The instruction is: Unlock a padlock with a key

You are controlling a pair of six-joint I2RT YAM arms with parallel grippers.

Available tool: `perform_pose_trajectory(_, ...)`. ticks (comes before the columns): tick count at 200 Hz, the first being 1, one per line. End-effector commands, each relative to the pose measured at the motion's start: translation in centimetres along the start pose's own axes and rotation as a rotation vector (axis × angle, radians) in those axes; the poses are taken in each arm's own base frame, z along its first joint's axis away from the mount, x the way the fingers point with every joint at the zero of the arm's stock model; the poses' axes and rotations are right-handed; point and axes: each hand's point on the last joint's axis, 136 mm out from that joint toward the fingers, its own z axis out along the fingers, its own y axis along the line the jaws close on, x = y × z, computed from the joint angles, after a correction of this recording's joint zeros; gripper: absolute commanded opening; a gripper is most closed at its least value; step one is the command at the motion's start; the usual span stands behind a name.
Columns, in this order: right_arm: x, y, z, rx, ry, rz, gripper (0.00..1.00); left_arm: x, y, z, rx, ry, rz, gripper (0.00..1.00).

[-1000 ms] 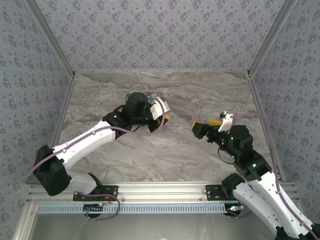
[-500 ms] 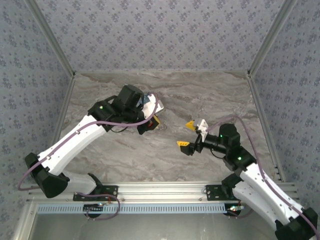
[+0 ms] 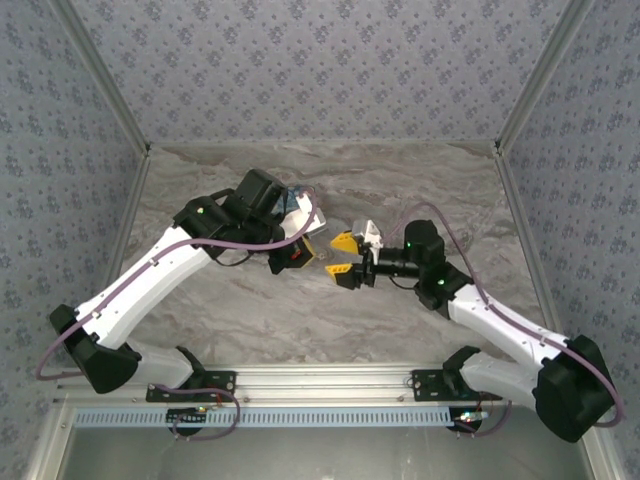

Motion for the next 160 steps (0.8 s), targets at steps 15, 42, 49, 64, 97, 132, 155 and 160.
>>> perform_pose_trajectory(15, -2.41, 0.95, 0.94, -0.069, -0.049, -0.041, 0.57, -0.04, -0.4, -0.37, 0.02, -0.004, 0.025, 0.0)
perform_pose_trajectory(42, -2.53, 1.19, 1.27, -0.085, -0.047, -0.039, 0.47, -0.09, -0.37, -0.34, 0.018, -0.006, 0.029, 0.0)
perform_pose_trajectory(49, -2.43, 1.23, 1.3, -0.086, -0.043, -0.037, 0.44, -0.08, -0.36, -0.38, 0.017, -0.007, 0.031, 0.0)
perform_pose_trajectory(64, -2.33, 1.31, 1.28, -0.088, -0.038, -0.036, 0.37, -0.11, -0.35, -0.44, 0.015, -0.009, 0.035, 0.0)
perform_pose_trajectory(97, -2.14, 1.37, 1.18, -0.086, -0.028, -0.031, 0.27, 0.05, -0.28, -0.42, 0.01, -0.004, 0.04, 0.0)
perform_pose_trajectory(132, -1.94, 1.24, 1.14, -0.078, -0.013, -0.026, 0.18, 0.19, -0.2, -0.39, 0.006, 0.0, 0.042, 0.0)
perform_pose_trajectory(155, -1.88, 1.2, 1.05, -0.07, -0.011, -0.023, 0.15, 0.38, -0.19, -0.22, 0.008, 0.009, 0.047, 0.0)
perform_pose_trajectory(160, -1.86, 1.27, 1.04, -0.072, -0.011, -0.023, 0.13, 0.45, -0.16, -0.18, 0.008, 0.012, 0.045, 0.0)
